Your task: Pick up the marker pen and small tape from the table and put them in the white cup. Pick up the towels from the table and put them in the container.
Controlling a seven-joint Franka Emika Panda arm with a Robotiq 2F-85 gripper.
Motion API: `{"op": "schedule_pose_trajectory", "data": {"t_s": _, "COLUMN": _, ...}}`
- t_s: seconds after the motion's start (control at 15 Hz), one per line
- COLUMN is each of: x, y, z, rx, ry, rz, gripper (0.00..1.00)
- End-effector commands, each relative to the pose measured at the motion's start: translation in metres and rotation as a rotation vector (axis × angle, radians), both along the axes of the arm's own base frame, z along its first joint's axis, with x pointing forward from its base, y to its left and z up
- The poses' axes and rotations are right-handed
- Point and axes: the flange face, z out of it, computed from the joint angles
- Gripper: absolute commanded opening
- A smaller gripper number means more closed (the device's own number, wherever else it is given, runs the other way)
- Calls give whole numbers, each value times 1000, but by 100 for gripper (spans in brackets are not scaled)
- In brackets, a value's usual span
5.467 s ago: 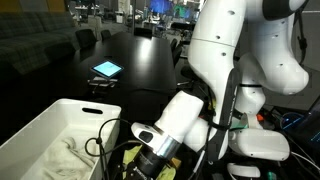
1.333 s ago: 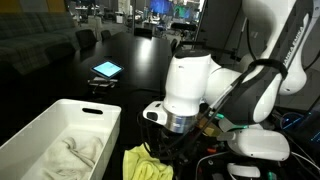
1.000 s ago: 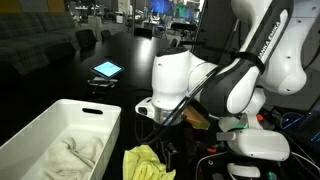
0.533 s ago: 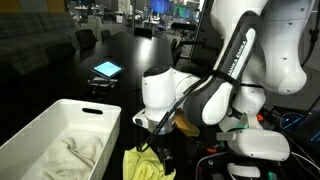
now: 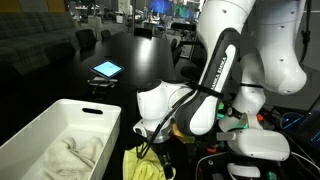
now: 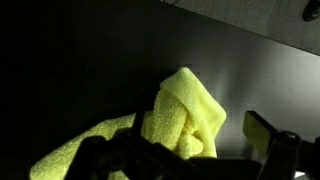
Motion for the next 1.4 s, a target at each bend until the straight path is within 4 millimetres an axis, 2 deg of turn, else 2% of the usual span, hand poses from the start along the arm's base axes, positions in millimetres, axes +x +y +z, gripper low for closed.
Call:
{"op": "schedule_pose_trajectory", "data": {"t_s": 0.0, "x": 8, "y": -2, "z": -17, "rx": -4, "ry": 27, "rz": 4, "gripper": 100}}
{"op": "schedule_pose_trajectory", "data": {"t_s": 0.4, "x": 20, "y": -14, "z": -52, "rx": -58, "ry": 44, "rz": -8, "gripper": 100}}
{"op": "schedule_pose_trajectory", "data": {"t_s": 0.67, "x": 32, "y": -23, "z": -68, "rx": -112, "ry": 24, "rz": -37, "gripper": 100}}
{"op": "schedule_pose_trajectory", "data": {"t_s": 0.73, "x": 34, "y": -24, "z": -71, "rx": -118, "ry": 26, "rz": -50, "gripper": 75}}
{"op": "schedule_pose_trajectory", "data": {"t_s": 0.8, "x": 34, "y": -24, "z": -72, "rx": -120, "ry": 24, "rz": -56, "gripper": 74}}
{"op": "schedule_pose_trajectory", "data": {"t_s": 1.33, "x": 32, "y": -21, "z": -55, "rx": -151, "ry": -15, "rz": -95, "gripper": 12}}
